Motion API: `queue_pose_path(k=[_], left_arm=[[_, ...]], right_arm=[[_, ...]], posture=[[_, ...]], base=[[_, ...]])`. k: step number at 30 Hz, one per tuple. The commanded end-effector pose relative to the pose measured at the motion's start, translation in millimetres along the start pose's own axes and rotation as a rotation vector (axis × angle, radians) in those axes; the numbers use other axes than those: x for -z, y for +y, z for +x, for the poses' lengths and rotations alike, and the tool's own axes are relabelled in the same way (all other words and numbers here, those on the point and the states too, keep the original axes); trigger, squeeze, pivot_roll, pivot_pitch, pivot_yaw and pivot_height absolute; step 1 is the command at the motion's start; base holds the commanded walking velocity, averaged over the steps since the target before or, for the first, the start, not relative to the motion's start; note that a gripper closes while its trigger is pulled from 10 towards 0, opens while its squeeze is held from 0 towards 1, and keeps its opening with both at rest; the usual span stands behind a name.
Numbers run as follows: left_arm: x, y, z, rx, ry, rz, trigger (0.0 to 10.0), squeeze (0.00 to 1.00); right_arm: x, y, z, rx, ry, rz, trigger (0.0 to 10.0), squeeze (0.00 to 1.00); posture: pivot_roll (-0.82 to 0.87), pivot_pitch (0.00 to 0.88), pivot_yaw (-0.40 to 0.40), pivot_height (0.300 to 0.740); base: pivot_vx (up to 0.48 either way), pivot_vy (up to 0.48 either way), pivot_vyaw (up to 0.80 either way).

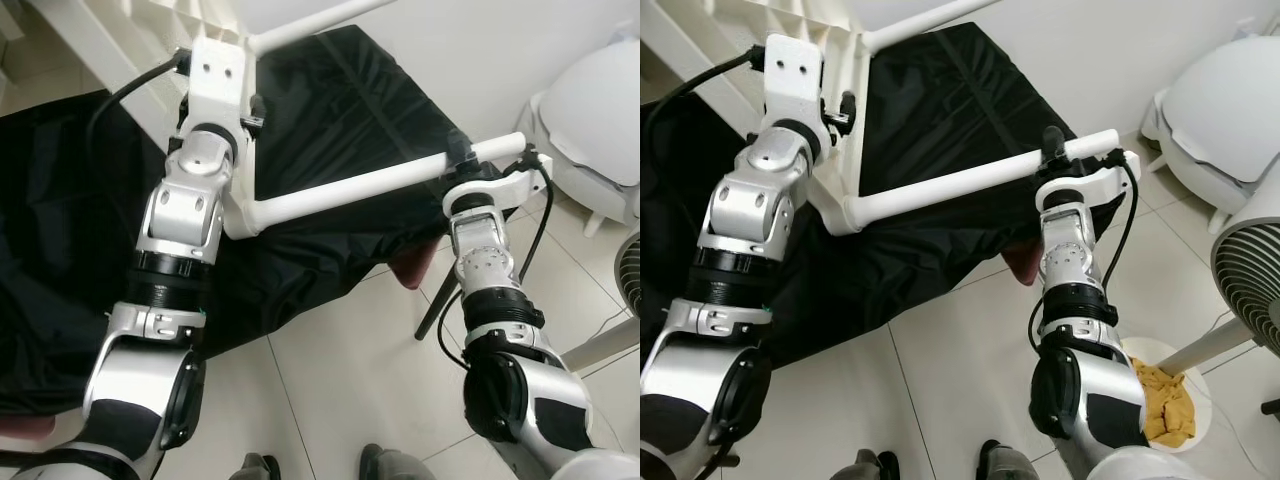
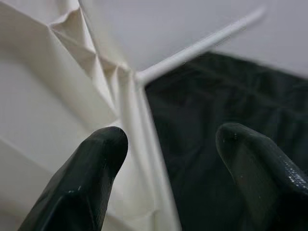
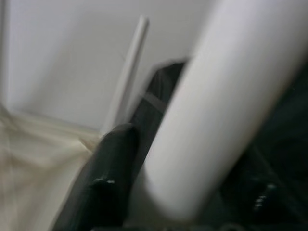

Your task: Building children table

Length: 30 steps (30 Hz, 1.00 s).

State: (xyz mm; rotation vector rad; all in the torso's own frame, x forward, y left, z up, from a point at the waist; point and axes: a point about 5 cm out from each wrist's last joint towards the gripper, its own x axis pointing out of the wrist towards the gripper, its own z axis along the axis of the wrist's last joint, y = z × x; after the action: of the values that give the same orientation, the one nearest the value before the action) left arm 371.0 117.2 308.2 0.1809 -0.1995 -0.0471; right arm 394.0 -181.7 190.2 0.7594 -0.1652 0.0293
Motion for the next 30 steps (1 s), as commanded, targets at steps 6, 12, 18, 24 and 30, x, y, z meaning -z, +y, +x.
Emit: queue_pose_path(k=[6,12,18,24,30], left_arm=[[28,6.5,-9.3,0.070,0.114,-0.081,10.0,0.00],[28,1.3,-15.1,0.104,0.109,-0.073,10.0,0.00],[26,-5.7,-31.8,0.275,0.067,-0.154,10.0,0.00],[42,-12.1,-50.4,0.454,0.087,-0.117,10.0,0.00],[60,-25.8,-60.6,0.574,0.153,-0.058,10.0,0.00]], right_arm=[[63,-49.9,-32.7,0.222,0.335,0.045,10.0,1.00],[60,-49.1,-30.7,0.175,0.356,-0.109,10.0,0.00],[56,-45.8,-29.7,0.108,0.357,-0.144,10.0,0.00],[53,-47.4,-35.9,0.066,0.337,-0.164,10.0,0.00],[47,-47.9,-39.1,0.020,0.322,-0.174,10.0,0.00]], posture=[[0.02,0.213,0.059,0.740],[0.03,0.217,0.048,0.740],[0.05,0.217,0.032,0.740],[0.05,0.218,0.031,0.740],[0.04,0.219,0.033,0.740]], base=[[0.000,0.000,0.00],[0.000,0.000,0.00],[0.000,0.000,0.00],[0.000,0.000,0.00],[0.000,0.000,0.00]])
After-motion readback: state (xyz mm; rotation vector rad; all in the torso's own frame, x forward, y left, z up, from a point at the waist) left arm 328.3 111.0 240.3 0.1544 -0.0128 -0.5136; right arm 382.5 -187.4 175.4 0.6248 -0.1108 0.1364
